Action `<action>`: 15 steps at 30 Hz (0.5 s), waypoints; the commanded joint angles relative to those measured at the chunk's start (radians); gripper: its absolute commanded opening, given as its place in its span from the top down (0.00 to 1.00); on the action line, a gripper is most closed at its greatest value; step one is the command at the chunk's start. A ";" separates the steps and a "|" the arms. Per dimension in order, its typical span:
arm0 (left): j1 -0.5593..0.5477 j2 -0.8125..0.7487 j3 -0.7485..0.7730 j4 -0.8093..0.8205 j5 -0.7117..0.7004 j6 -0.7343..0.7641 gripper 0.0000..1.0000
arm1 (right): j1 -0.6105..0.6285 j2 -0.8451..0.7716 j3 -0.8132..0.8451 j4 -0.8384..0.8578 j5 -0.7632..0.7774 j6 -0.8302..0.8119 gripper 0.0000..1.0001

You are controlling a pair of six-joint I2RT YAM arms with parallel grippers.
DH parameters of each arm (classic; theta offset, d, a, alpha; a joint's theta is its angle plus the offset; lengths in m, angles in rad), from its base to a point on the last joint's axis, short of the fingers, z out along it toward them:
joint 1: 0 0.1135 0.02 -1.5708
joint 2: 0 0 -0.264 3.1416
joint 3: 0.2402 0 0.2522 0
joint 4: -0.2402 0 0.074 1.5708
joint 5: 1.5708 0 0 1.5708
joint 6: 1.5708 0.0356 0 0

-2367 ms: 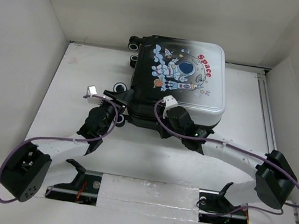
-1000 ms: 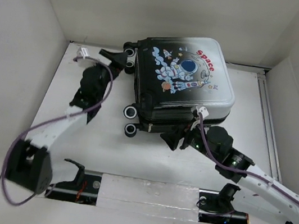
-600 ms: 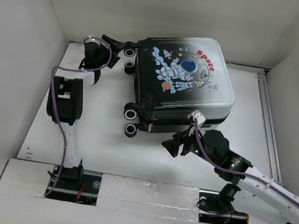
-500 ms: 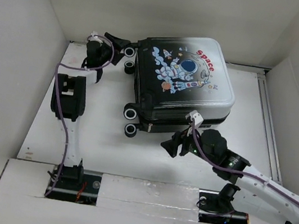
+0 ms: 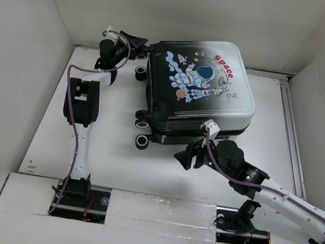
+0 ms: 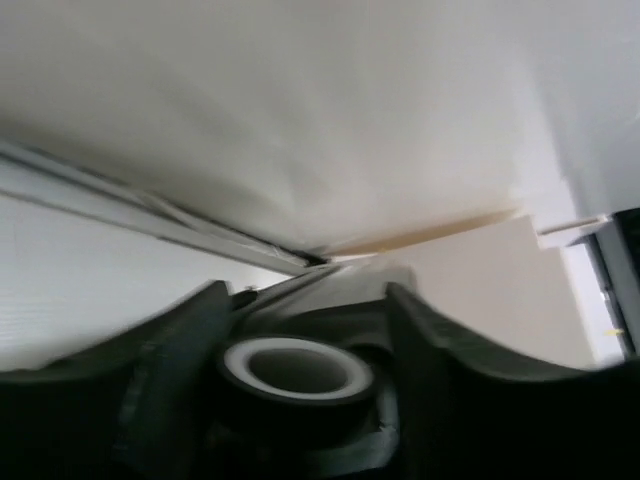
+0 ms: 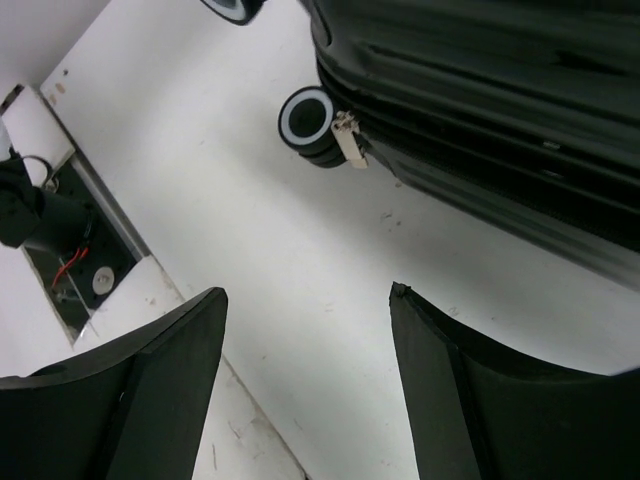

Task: Pack the luggage

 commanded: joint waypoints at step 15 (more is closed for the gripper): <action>-0.024 -0.472 -0.624 0.233 -0.209 0.137 1.00 | -0.253 -0.137 -0.049 -0.061 0.175 0.038 0.31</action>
